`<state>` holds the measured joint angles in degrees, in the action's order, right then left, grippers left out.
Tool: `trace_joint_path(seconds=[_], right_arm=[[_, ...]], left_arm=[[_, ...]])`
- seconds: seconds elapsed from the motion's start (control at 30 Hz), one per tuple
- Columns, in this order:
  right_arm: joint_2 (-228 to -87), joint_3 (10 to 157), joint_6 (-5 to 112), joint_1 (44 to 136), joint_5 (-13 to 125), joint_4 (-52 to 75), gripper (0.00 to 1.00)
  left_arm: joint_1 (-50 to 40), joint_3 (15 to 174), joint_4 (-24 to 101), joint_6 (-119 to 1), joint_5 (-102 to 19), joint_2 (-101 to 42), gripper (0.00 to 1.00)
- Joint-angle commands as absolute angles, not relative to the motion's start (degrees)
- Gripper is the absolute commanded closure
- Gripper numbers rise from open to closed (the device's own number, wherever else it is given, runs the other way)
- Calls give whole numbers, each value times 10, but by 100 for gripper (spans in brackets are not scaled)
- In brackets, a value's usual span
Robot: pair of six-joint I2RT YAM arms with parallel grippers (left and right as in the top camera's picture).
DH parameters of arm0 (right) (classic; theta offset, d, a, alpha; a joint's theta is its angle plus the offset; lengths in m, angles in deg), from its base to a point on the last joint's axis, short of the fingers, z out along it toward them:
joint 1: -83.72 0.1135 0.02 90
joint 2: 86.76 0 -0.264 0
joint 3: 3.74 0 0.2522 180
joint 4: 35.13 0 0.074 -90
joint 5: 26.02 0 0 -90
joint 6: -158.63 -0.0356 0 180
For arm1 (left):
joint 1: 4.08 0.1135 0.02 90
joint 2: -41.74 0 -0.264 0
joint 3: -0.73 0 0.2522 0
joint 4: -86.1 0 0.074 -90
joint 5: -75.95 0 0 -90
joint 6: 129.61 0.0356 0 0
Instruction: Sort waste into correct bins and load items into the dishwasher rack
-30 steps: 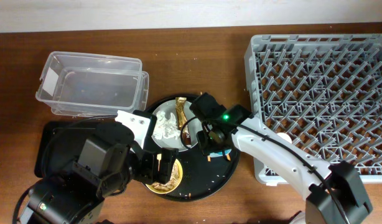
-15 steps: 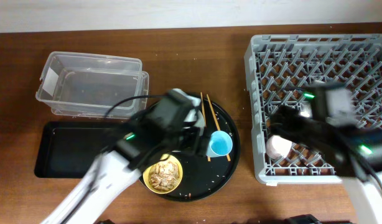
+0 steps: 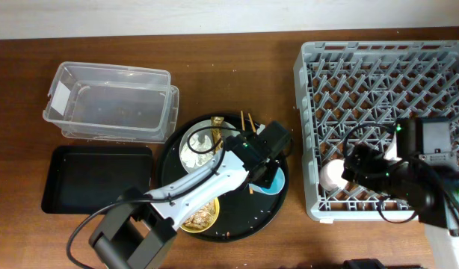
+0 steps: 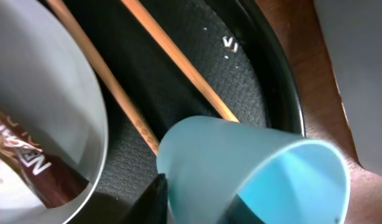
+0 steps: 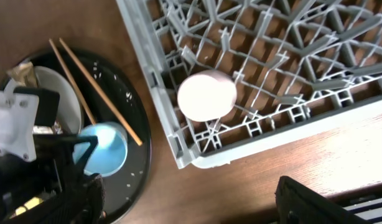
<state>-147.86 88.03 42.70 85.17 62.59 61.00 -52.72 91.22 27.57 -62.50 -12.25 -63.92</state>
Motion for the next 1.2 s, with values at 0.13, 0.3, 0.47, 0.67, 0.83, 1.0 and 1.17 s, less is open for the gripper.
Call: trace_joint_path(seconds=[0.13,0.3,0.47,0.67,0.83,1.0,1.17], right_arm=[[-1492,887,447,848,610,614,11],[-1492,887,517,848,546,613,11],[-1491,887,688,848,356,593,11],[-1491,887,754,870,39,508,11],[-1491,887,684,947,38,395,11],[-1506,887,647,1013,59,297,11],[-1506,887,647,1062,51,246,33]], left_arm=[[-525,967,212,-636,-110,-629,99],[-482,1026,135,-632,-131,-565,100],[-308,1028,131,-519,-495,-475,99],[-172,1026,130,-353,-953,-467,100],[-177,1026,131,-326,-1034,-467,99],[-177,1026,130,-326,-1042,-466,100],[-177,1026,129,-326,-1042,-466,99]])
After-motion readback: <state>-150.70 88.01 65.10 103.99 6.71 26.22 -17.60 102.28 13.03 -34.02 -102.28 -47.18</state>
